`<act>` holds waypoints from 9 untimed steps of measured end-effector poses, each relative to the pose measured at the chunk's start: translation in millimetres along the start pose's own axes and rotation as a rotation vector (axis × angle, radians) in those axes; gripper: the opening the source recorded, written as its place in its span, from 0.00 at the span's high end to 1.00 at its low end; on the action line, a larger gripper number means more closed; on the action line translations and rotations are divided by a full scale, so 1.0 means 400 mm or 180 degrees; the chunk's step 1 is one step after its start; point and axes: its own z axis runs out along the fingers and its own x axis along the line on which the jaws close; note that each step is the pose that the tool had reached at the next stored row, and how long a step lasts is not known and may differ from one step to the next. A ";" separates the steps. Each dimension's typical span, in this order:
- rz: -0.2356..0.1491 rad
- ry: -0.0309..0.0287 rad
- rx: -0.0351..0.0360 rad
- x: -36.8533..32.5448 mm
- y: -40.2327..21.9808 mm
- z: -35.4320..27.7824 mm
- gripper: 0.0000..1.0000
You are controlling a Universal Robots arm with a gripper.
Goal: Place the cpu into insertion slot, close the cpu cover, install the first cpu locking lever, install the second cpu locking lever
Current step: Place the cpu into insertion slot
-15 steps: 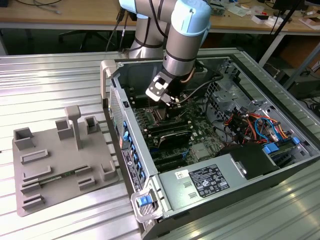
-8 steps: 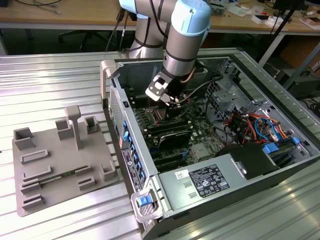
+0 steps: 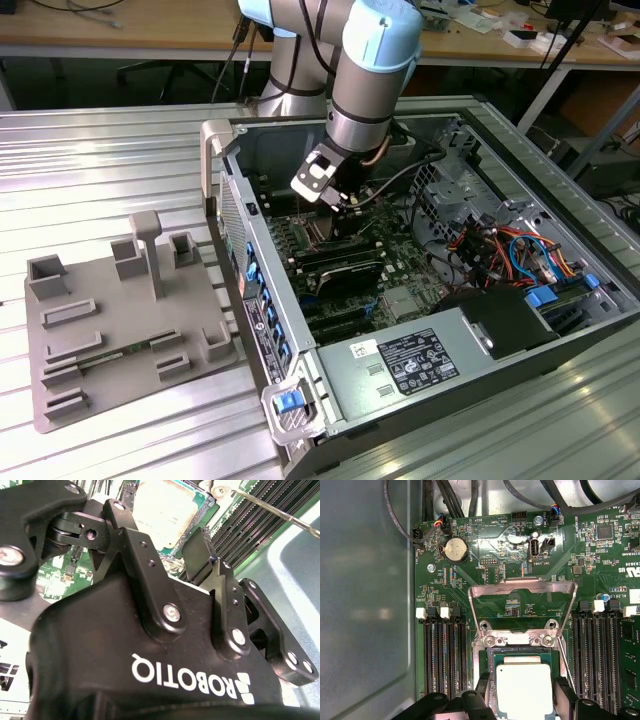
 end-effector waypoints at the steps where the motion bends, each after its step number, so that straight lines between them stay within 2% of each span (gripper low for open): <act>1: 0.0000 0.0000 0.0000 0.000 0.000 0.000 0.39; 9: -0.0014 -0.0004 0.0000 0.000 0.003 0.003 0.39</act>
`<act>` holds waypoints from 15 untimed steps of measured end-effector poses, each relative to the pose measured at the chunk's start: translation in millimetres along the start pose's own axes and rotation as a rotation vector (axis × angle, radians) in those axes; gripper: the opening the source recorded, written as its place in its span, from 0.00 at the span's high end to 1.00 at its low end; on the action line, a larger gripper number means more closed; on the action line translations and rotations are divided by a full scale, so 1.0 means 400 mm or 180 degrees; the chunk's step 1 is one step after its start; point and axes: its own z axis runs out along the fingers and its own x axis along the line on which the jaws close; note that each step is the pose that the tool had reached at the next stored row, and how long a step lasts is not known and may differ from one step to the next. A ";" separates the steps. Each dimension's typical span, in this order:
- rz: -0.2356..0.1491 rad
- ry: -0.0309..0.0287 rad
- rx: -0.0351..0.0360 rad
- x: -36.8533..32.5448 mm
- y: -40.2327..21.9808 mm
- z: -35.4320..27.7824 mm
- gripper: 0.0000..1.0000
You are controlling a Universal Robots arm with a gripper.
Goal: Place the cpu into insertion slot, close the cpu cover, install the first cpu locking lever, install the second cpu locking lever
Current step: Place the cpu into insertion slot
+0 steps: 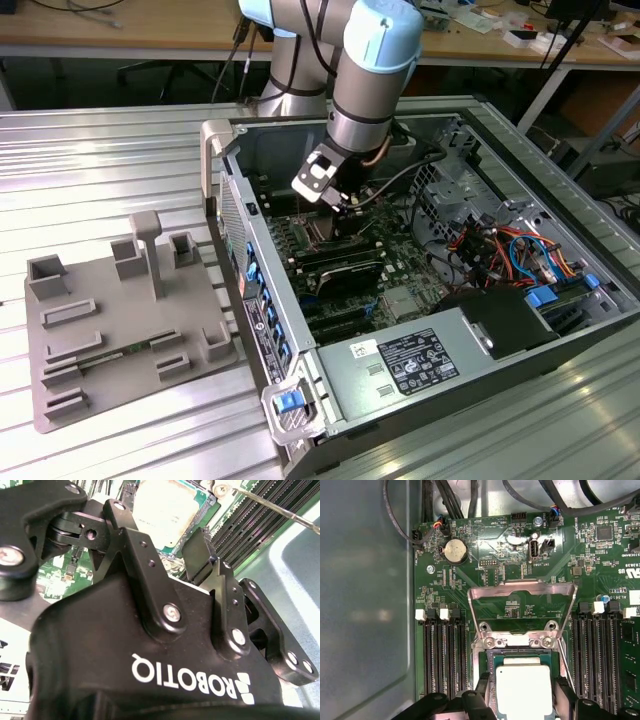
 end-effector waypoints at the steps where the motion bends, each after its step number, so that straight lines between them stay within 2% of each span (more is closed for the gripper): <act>1: -0.0017 0.0000 0.0000 0.000 0.000 0.001 0.39; 4: -0.0035 -0.0001 0.0001 0.000 0.000 0.005 0.40; 5: -0.0034 0.0000 0.0000 0.000 0.000 0.005 0.46; 11: -0.0033 0.0001 0.0000 0.000 0.000 0.006 0.46; 13: -0.0029 0.0005 -0.0002 0.001 0.000 0.003 0.46; 15: -0.0025 0.0001 0.0000 0.000 0.000 -0.004 0.46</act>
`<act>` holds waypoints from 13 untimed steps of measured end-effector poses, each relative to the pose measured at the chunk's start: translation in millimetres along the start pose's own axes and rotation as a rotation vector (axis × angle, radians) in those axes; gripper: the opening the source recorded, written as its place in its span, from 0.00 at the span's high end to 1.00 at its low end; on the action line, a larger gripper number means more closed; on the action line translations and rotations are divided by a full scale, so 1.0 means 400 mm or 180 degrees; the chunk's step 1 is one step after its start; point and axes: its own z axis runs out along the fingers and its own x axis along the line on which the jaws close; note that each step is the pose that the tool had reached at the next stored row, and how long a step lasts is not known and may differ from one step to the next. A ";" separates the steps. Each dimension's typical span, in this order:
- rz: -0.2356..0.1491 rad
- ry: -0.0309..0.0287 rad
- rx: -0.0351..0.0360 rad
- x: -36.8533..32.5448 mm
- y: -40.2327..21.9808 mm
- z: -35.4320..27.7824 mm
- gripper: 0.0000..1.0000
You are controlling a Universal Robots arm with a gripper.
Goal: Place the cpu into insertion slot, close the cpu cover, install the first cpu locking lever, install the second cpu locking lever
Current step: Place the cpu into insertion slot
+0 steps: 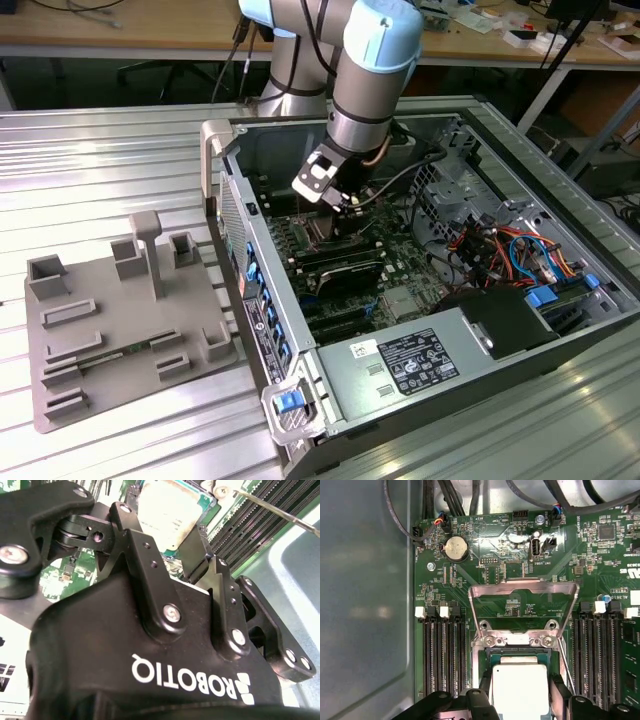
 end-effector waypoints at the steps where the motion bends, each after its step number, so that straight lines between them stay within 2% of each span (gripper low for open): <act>1: 0.0003 0.0000 0.0000 0.000 0.000 0.000 0.46; 5: 0.0061 -0.0003 0.0001 0.000 0.000 0.000 0.46; 13: 0.0061 -0.0007 0.0002 0.000 0.002 0.007 0.46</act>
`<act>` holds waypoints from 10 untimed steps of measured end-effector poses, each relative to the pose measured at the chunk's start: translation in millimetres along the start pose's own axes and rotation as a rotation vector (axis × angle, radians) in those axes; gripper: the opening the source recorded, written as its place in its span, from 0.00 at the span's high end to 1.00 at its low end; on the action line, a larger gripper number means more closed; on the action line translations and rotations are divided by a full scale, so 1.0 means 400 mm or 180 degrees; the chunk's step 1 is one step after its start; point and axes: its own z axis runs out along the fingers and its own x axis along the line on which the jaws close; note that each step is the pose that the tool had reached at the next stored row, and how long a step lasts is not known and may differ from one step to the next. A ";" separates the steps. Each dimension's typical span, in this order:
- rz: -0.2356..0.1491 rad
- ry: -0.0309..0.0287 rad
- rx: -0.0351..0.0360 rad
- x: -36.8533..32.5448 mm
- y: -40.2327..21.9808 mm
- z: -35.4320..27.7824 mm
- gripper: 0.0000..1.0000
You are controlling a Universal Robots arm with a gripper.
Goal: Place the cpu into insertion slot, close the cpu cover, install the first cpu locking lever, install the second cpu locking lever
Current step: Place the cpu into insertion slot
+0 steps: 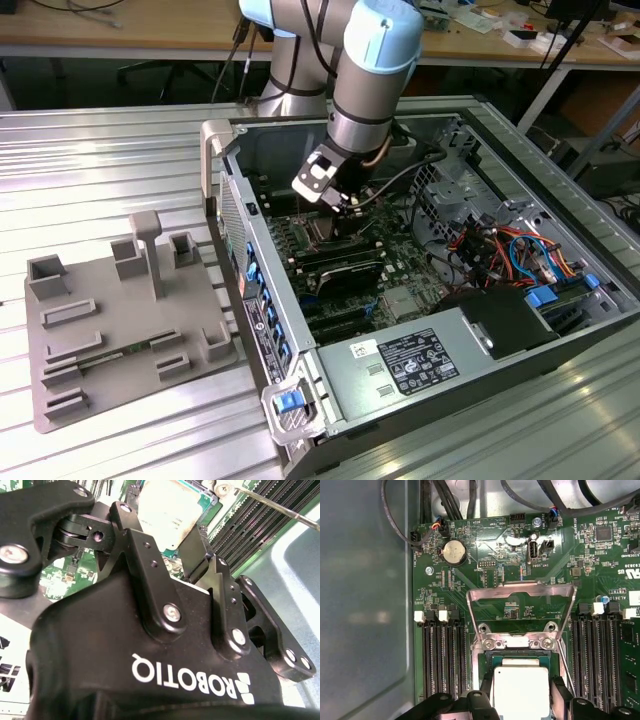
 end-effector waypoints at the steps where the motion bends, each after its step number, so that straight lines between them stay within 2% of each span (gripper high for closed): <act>1: 0.0000 0.0000 0.0000 0.000 0.000 0.001 0.46; 10: 0.0000 0.0001 0.0000 0.001 0.000 0.007 0.46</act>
